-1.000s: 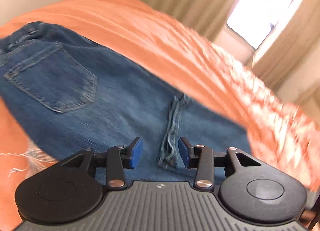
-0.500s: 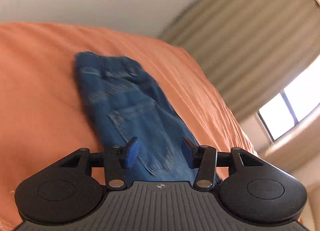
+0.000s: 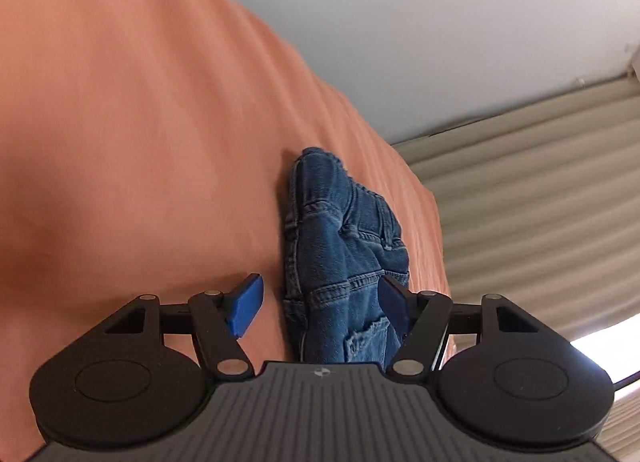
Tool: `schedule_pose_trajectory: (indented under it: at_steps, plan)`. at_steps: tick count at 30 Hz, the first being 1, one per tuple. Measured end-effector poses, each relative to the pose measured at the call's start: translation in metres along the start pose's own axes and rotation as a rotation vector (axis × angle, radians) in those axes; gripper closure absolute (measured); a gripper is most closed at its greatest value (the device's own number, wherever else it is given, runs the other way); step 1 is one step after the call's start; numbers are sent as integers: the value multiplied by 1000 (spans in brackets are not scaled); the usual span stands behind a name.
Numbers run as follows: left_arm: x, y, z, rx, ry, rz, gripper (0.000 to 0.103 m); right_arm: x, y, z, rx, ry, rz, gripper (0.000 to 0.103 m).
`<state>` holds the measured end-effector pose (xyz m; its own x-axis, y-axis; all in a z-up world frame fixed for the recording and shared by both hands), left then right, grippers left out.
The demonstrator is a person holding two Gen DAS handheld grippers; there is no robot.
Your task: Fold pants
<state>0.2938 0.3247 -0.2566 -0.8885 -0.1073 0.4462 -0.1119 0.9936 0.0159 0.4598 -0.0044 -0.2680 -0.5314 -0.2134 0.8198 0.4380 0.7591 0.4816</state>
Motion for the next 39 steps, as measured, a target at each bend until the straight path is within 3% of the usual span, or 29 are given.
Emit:
schedule_pose_trajectory:
  at_steps: [7, 10, 11, 13, 19, 26, 31, 34, 36, 39]
  plan:
    - [-34, -5, 8, 5, -10, 27, 34, -11, -8, 0, -52, 39, 9, 81]
    - [-46, -4, 7, 6, -13, 36, 47, -11, -9, 1, -49, 41, 7, 81]
    - [-48, -3, 5, 8, -23, 38, 58, -11, -9, 1, -48, 40, 7, 81]
    - [-49, -2, -2, 3, -18, 47, 69, -10, -11, 0, -45, 38, 6, 81]
    - [-32, -21, -39, -136, -60, 16, 81, -9, -12, 0, -72, 44, 4, 81]
    - [13, -101, -119, -521, -172, 1, 91, 30, -18, -8, -82, -9, -39, 78]
    - [45, -194, -148, -840, -257, 82, 103, 73, -50, -35, -199, -27, -76, 77]
    - [57, -256, -152, -1024, -285, 146, 103, 93, -73, -46, -258, -36, -81, 77]
    - [57, -284, -144, -1062, -279, 205, 103, 102, -88, -51, -274, -46, -71, 77]
    - [50, -299, -129, -1058, -232, 264, 103, 115, -110, -55, -292, -41, -70, 76]
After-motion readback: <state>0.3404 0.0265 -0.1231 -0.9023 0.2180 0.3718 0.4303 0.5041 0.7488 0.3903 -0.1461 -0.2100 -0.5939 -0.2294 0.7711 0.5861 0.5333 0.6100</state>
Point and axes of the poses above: each gripper's, at about its wrist camera, not at the fingertips, and x roughly against the way its jaws point, z to its left, y to its top, the point moved 6 cm from there along -x, roughly the way its jaws point, and after that the axes turned 13 degrees about x, right-handed, at the moved point
